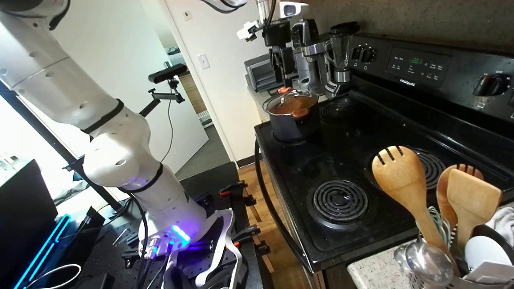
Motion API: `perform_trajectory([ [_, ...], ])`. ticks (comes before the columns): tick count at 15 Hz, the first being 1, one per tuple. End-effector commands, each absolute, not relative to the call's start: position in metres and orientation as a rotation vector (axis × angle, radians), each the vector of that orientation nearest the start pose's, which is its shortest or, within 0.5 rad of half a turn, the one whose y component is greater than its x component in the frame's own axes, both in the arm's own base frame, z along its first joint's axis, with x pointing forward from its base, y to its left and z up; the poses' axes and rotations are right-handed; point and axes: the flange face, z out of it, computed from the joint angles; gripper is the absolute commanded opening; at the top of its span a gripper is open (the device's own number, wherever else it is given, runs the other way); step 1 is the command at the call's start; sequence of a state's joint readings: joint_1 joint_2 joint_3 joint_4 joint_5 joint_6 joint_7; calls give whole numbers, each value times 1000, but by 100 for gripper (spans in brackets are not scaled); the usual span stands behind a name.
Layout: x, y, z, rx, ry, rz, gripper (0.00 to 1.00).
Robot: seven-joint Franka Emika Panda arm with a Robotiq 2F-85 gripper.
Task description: Uncover the pot and put the lid on the stovetop
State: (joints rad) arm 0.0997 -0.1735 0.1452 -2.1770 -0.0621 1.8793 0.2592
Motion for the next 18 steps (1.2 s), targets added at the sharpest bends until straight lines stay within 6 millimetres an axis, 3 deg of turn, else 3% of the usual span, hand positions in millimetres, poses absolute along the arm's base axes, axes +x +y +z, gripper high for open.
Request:
perform_trajectory([
  [1, 471, 115, 455, -3249, -7, 167, 100],
  [6, 475, 135, 463, -3251, -63, 131, 100],
  [18, 538, 218, 425, -3273, -387, 129, 100],
])
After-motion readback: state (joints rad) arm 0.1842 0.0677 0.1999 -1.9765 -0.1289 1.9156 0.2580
